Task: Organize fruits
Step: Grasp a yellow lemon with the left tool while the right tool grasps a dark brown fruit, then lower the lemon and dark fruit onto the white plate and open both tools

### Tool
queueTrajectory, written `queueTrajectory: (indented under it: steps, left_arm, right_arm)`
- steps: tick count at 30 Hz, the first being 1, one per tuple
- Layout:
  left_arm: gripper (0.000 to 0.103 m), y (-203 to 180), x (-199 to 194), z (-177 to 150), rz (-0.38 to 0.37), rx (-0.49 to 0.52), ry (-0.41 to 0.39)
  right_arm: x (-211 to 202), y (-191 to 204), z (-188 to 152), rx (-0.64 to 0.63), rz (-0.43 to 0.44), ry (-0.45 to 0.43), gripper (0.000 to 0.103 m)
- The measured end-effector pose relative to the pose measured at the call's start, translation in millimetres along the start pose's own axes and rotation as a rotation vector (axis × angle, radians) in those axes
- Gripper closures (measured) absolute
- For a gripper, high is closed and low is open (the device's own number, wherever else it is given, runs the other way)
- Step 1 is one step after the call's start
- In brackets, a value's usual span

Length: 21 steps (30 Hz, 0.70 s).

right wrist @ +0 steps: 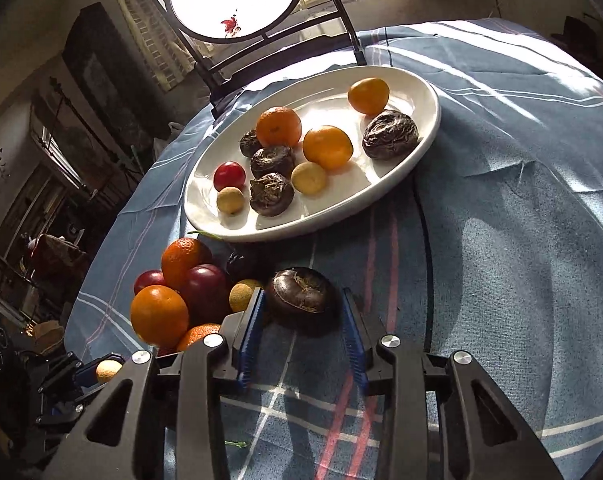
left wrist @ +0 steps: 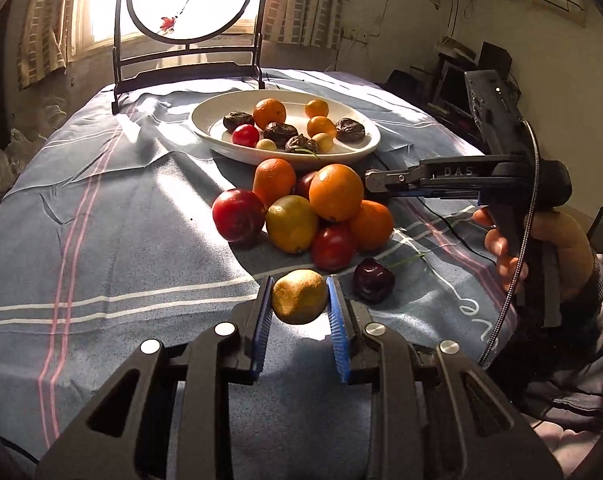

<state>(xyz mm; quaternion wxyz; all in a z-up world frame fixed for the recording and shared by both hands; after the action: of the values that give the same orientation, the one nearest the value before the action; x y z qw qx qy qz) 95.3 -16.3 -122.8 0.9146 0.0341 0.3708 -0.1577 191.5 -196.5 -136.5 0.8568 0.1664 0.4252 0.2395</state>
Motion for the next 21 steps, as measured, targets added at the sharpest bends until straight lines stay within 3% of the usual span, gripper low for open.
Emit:
queueTrajectory:
  steps: [5, 9, 15, 21]
  left_arm:
    - [0.077, 2, -5, 4, 0.004, -0.008, -0.019]
    - [0.077, 6, -10, 24, 0.014, 0.006, -0.051]
    - [0.077, 12, 9, 90, 0.02, 0.013, -0.07]
    - [0.077, 10, 70, 154, 0.048, 0.014, -0.049]
  right_arm:
    - [-20, 11, -1, -0.026, 0.054, -0.067, 0.066]
    - [-40, 16, 17, -0.055, 0.063, -0.127, 0.066]
    - [-37, 10, 70, -0.049, 0.044, -0.162, 0.066]
    - [-3, -8, 116, -0.009, 0.015, -0.163, 0.066]
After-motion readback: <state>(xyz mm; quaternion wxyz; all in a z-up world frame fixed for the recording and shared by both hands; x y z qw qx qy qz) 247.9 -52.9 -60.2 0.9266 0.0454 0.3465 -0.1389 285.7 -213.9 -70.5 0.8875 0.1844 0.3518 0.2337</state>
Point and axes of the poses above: each gripper's, at about its wrist camera, not at the fingertips, and x roughly the way its jaws point, y to its left, z to its top, the point moved 5 cm from there along x, roughly the way its jaws point, and after that the axes turned 7 degrees about z, right-handed, at the moved point
